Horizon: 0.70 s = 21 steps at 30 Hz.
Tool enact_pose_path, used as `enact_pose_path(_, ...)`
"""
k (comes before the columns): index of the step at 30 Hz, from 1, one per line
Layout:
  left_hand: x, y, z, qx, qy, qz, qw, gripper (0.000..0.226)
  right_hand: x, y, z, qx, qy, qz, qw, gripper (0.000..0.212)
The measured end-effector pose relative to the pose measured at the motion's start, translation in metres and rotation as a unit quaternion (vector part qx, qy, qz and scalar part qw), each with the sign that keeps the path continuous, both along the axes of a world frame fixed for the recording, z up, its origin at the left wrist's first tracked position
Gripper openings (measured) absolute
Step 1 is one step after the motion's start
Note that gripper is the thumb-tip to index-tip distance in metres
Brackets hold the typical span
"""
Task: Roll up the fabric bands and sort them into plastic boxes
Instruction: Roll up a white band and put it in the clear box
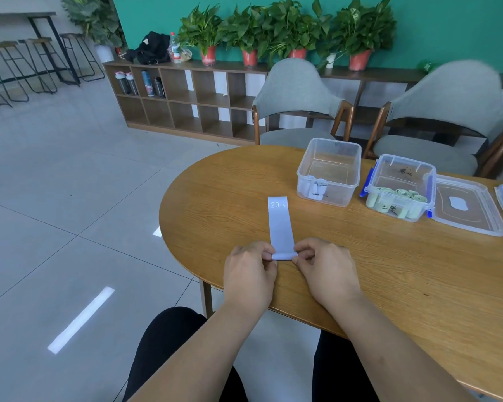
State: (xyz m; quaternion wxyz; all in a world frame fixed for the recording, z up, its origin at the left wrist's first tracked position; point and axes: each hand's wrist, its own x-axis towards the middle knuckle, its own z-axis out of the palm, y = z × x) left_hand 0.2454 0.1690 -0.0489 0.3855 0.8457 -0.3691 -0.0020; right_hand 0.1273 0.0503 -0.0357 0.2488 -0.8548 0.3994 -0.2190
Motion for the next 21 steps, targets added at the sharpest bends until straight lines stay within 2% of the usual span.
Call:
enact_pose_path(10,0.006,-0.0062,0.0061,0.021,-0.019,-0.019,0.999,0.011,0.0046,-0.0002,0.0076,-0.023,0.038,0.007,0.999,0.016)
enact_pose_path(15,0.0083,-0.006,0.0055,0.02,-0.033,-0.031,0.999,0.021,0.0061,-0.001,0.0066,-0.024,0.045,0.02,0.999,0.025)
enact_pose_path(21,0.0095,-0.0083,0.0077,0.03,-0.026,-0.03,0.999,0.025,0.0087,-0.003,0.0084,-0.026,0.044,0.006,0.999,0.019)
